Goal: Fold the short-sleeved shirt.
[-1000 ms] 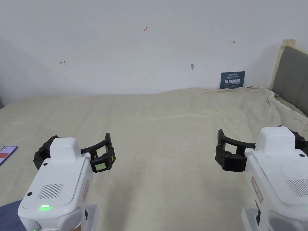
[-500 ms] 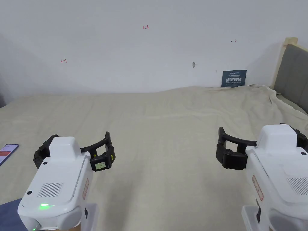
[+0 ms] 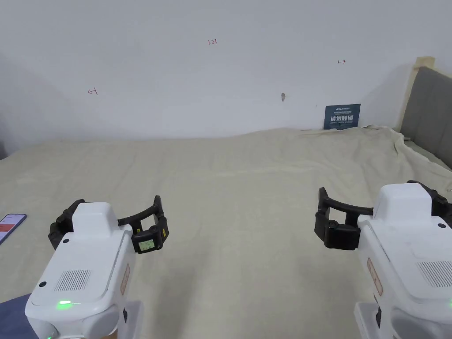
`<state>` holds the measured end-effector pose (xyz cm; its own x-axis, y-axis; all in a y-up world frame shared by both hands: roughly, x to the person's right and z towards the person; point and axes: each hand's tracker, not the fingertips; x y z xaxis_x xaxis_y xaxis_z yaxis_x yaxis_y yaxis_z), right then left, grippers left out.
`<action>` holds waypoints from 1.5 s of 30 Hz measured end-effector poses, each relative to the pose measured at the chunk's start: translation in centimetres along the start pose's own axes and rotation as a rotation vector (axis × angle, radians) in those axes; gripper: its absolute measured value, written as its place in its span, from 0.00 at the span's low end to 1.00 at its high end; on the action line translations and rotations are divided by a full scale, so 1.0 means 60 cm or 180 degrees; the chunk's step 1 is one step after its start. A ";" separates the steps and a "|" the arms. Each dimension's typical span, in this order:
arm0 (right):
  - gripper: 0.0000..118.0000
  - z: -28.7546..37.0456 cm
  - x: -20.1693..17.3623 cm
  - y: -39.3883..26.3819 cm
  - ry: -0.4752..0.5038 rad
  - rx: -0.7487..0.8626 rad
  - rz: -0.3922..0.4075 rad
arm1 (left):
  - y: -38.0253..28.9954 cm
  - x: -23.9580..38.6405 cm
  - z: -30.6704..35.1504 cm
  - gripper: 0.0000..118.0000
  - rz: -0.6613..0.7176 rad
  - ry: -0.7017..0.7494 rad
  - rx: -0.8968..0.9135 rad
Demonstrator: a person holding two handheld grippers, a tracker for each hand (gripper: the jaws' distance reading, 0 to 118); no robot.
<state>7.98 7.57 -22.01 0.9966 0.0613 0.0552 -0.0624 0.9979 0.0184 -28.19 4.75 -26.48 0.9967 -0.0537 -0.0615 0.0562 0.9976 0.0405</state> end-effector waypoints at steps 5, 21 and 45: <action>1.00 0.000 0.000 -0.001 0.0002 -0.0001 0.0007 | 0.000 0.002 0.000 1.00 -0.0018 -0.0001 0.0001; 1.00 0.000 -0.004 0.004 -0.0034 -0.0071 -0.0021 | 0.001 -0.003 0.002 1.00 0.0012 -0.0030 -0.0015; 1.00 -0.045 0.020 0.031 -0.0703 -0.1563 -0.0990 | 0.012 -0.024 0.005 1.00 0.0065 -0.0023 0.0029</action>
<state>9.18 9.59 -24.63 0.9262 -0.1875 0.3271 0.3135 0.8650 -0.3918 -29.56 5.56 -26.03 0.9980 -0.0337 -0.0533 0.0364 0.9980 0.0508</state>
